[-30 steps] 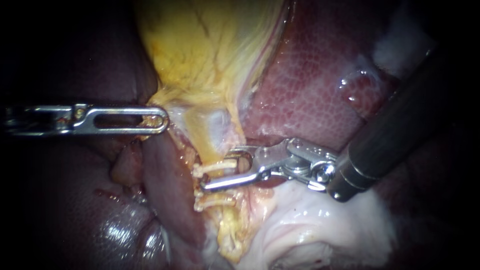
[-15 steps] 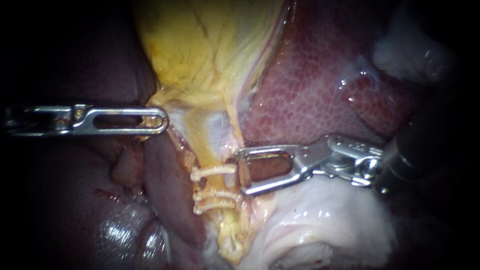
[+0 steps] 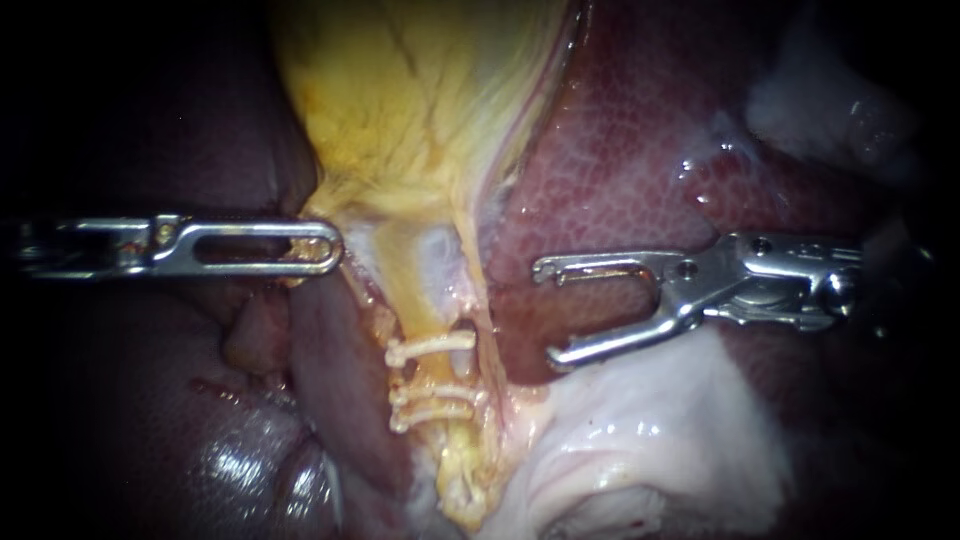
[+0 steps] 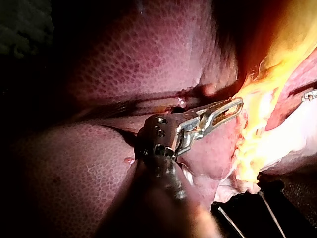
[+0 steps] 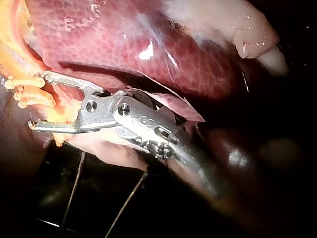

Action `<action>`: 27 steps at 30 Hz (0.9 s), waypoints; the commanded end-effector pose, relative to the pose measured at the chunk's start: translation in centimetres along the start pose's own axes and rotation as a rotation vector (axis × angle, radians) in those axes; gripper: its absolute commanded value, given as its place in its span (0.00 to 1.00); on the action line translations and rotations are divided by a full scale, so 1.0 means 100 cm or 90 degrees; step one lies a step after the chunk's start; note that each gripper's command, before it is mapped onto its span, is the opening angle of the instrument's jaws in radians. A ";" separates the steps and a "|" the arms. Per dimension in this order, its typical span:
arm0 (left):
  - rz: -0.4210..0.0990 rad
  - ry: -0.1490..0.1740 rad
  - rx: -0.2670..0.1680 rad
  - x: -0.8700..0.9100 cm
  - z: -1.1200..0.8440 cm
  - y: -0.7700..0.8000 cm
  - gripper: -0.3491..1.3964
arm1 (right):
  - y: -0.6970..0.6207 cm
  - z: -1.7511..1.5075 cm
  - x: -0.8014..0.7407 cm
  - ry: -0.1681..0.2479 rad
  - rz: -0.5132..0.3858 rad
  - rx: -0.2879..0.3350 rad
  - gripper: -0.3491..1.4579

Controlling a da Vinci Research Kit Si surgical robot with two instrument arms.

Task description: Going back third clip left tube

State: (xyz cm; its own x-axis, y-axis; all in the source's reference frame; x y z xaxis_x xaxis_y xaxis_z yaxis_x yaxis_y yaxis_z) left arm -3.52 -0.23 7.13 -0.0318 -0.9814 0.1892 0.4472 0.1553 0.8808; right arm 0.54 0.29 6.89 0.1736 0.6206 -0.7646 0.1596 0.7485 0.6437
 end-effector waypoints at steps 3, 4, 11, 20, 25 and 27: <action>0.001 -0.001 -0.001 0.0001 0.0003 0.0001 0.00 | -0.0002 -0.0005 0.0002 -0.003 -0.002 0.002 0.52; 0.001 -0.002 -0.002 0.0002 0.0006 0.0002 0.00 | -0.0003 -0.0006 0.0002 -0.003 -0.002 0.002 0.52; 0.006 -0.001 0.002 0.0014 0.0035 0.0005 0.00 | -0.0006 -0.0011 0.0007 -0.004 0.000 0.005 0.52; 0.007 0.004 0.003 0.0019 0.0055 0.0002 0.00 | -0.0012 -0.0015 0.0011 -0.004 0.002 0.007 0.52; 0.008 0.006 0.003 0.0020 0.0063 0.0004 0.00 | -0.0013 -0.0017 0.0013 -0.006 -0.001 0.007 0.52; 0.009 0.006 0.004 0.0021 0.0066 0.0004 0.00 | -0.0014 -0.0018 0.0014 -0.006 -0.001 0.008 0.52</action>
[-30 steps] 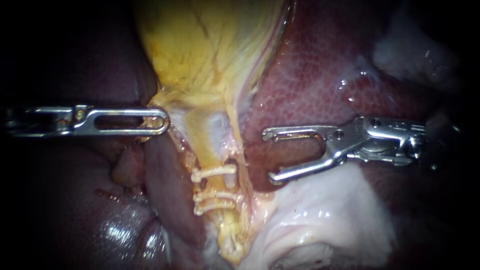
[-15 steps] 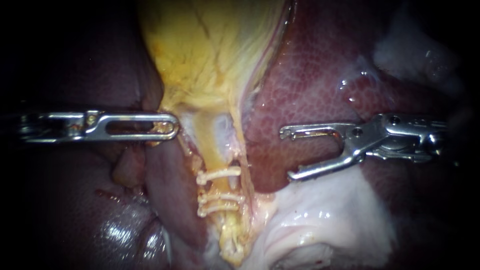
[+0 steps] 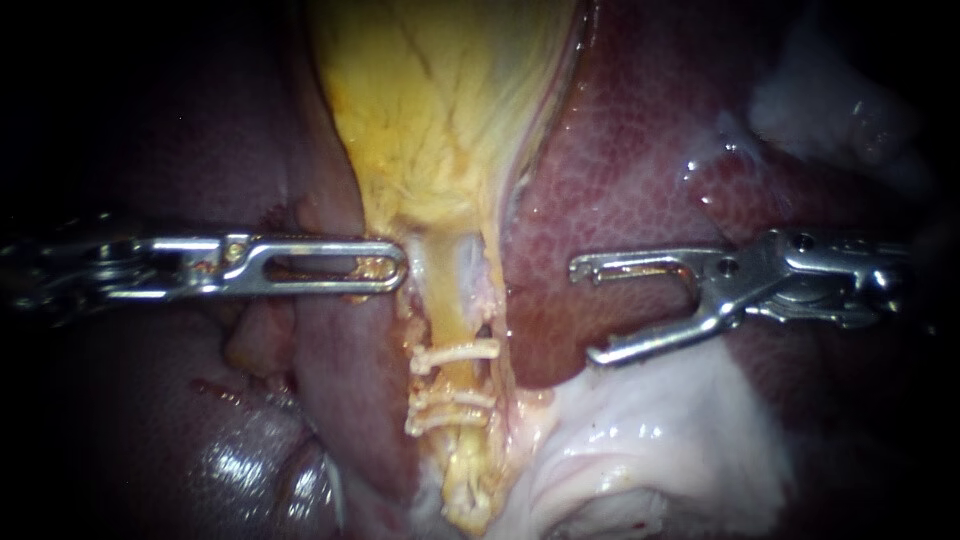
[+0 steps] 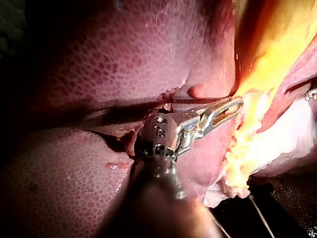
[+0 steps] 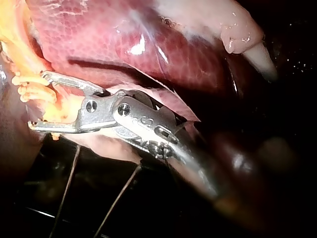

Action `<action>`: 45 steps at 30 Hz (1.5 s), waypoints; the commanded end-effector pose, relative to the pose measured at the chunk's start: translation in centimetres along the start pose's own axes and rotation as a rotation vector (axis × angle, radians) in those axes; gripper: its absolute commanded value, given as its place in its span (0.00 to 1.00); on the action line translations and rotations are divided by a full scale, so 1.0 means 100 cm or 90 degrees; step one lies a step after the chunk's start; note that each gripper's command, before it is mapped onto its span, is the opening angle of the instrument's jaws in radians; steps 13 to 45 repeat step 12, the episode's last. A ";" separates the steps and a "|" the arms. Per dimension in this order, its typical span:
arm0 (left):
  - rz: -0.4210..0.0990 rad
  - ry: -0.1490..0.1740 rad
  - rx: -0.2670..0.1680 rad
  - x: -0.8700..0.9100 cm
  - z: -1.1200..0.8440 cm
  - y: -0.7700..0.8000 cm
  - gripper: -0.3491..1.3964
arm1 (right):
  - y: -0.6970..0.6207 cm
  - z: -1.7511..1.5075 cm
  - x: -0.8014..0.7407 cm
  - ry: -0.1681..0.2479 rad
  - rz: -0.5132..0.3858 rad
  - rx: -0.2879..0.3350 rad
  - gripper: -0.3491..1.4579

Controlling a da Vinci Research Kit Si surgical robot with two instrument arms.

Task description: Going back third clip left tube

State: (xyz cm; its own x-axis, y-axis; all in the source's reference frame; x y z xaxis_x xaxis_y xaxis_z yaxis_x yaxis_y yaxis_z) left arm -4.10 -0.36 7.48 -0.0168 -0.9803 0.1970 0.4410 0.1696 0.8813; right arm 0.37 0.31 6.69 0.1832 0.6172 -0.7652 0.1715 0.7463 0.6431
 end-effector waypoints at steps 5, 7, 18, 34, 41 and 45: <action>0.000 0.001 0.000 0.0000 0.0002 -0.0002 0.00 | -0.0001 -0.0001 0.0003 0.000 0.002 0.001 0.52; 0.000 0.001 0.000 0.0000 0.0002 -0.0002 0.00 | -0.0002 -0.0001 0.0003 0.001 0.003 0.001 0.52; 0.000 0.003 0.000 0.0000 0.0002 -0.0001 0.00 | -0.0003 -0.0001 0.0004 0.001 0.004 0.001 0.52; 0.000 0.003 0.000 0.0000 0.0002 -0.0001 0.00 | -0.0003 -0.0001 0.0004 0.001 0.004 0.001 0.52; 0.000 0.003 0.000 0.0000 0.0002 -0.0001 0.00 | -0.0003 -0.0001 0.0004 0.001 0.004 0.001 0.52; 0.000 0.003 0.000 0.0000 0.0002 -0.0001 0.00 | -0.0003 -0.0001 0.0004 0.001 0.004 0.001 0.52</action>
